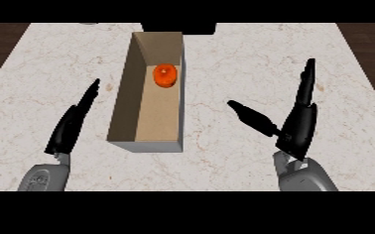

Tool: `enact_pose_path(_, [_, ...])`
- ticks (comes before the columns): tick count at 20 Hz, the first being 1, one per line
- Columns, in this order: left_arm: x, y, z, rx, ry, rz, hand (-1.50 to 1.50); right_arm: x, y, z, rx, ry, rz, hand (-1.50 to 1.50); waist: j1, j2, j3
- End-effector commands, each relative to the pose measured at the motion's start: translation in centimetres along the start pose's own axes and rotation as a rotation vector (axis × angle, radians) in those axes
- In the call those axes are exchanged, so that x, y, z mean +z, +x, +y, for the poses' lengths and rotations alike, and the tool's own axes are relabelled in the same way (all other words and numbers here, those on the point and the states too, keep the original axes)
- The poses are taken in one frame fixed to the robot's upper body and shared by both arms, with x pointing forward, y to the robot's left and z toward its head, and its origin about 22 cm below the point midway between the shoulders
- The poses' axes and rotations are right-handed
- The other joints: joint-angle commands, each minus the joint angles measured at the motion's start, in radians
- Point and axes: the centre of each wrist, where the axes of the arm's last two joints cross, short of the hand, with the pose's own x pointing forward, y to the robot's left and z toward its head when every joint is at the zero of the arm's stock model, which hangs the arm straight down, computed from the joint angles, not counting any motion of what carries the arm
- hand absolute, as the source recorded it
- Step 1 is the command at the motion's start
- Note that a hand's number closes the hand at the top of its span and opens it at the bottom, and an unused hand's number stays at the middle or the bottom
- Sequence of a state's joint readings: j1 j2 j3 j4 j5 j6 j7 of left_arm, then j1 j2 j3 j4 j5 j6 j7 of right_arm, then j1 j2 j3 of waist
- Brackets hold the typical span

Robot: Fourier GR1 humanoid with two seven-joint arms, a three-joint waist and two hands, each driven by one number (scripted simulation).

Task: Pick the squash from the tray and place it in the cardboard box

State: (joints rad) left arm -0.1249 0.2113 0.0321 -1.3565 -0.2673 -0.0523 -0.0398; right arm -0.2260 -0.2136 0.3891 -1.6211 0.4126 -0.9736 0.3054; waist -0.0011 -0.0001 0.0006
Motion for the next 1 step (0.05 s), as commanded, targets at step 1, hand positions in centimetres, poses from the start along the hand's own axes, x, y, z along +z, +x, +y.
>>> enact_pose_path(1, [0.91,0.65,-0.19,-0.010,0.005,-0.001,0.00,-0.05,-2.15,-2.90,0.006,0.028,-0.014,-1.50,0.003,0.000,0.000])
